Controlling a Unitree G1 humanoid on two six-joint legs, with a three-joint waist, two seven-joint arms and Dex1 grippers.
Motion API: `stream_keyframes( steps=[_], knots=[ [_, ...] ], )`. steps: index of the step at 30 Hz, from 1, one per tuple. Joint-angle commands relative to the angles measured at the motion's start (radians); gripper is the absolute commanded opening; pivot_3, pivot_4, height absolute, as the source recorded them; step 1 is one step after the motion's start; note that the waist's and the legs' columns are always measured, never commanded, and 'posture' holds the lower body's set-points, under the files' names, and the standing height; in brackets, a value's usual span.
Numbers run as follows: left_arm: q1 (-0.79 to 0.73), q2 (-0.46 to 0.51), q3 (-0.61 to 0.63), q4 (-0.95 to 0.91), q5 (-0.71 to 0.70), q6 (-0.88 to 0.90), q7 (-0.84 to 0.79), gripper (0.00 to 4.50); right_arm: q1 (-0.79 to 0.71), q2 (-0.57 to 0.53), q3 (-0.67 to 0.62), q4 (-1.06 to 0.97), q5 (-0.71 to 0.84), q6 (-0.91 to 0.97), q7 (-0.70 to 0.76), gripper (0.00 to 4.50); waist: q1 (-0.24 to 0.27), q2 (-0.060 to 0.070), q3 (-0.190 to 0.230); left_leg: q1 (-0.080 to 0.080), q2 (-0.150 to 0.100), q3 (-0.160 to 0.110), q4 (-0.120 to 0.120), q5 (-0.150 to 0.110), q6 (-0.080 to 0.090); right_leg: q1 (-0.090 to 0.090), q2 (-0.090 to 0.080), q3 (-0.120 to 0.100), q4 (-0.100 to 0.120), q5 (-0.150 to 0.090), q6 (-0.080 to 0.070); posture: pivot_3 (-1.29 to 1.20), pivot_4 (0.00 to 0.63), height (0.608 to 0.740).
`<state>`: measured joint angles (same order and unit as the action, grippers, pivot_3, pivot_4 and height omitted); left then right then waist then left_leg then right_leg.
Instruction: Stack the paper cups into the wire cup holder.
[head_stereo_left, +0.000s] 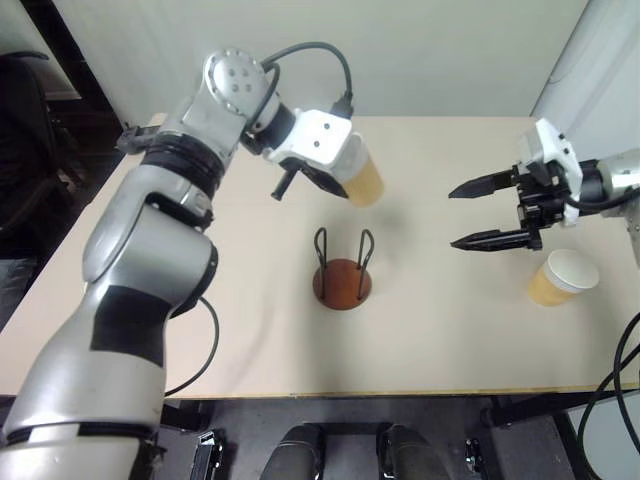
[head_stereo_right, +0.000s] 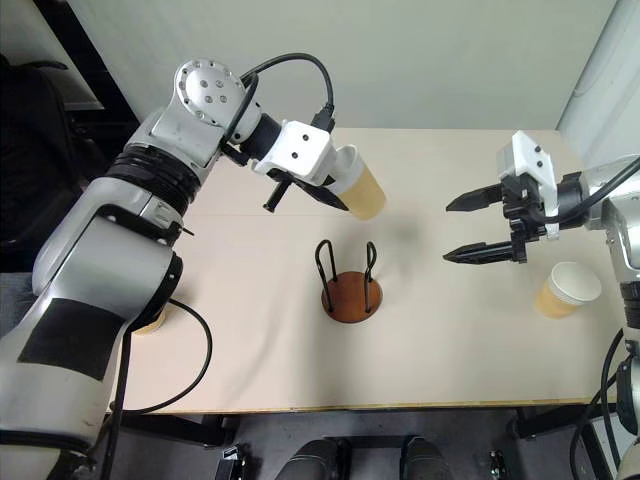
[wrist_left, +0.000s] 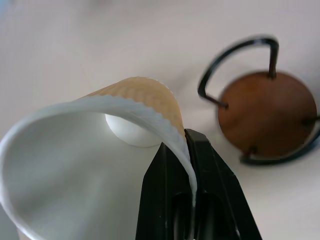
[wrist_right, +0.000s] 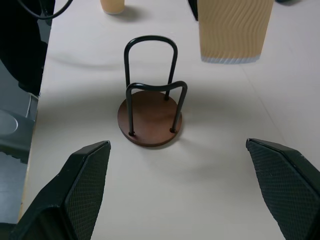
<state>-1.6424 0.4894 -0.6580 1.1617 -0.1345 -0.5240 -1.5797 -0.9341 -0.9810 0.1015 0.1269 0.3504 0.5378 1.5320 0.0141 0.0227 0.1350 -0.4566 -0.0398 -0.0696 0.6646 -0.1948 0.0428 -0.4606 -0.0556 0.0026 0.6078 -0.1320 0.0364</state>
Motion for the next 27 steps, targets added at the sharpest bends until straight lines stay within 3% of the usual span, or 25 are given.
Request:
stream_keyframes(
  steps=[1, 11, 27],
  knots=[
    [-0.034, 0.011, -0.032, -0.046, -0.068, 0.019, -0.035, 0.03, -0.028, -0.031, -0.028, 0.0, 0.012, 0.005, 0.022, 4.5, 0.001, 0.0, 0.0, 0.0, 0.0, 0.0, 0.0, 0.0, 0.0, 0.001, 0.0, 0.0, 0.0, -0.001, 0.0, 0.0, 0.15, 0.74],
    [-0.019, 0.051, -0.144, -0.126, -0.193, 0.068, -0.035, 0.03, 0.094, -0.026, -0.049, 0.072, -0.021, -0.087, -0.028, 4.5, 0.004, 0.0, 0.0, 0.002, 0.0, 0.0, 0.003, -0.001, 0.001, 0.003, 0.0, 0.0, 0.0, 0.001, 0.003, 0.0, 0.15, 0.74],
    [-0.059, 0.144, -0.434, -0.278, -0.381, 0.101, -0.035, 0.03, 0.086, -0.031, -0.04, 0.108, -0.037, -0.119, -0.018, 4.5, 0.004, 0.0, 0.0, 0.003, -0.001, 0.0, 0.004, 0.0, 0.002, 0.006, 0.0, 0.0, -0.002, 0.002, 0.005, 0.0, 0.15, 0.74]
  ],
)
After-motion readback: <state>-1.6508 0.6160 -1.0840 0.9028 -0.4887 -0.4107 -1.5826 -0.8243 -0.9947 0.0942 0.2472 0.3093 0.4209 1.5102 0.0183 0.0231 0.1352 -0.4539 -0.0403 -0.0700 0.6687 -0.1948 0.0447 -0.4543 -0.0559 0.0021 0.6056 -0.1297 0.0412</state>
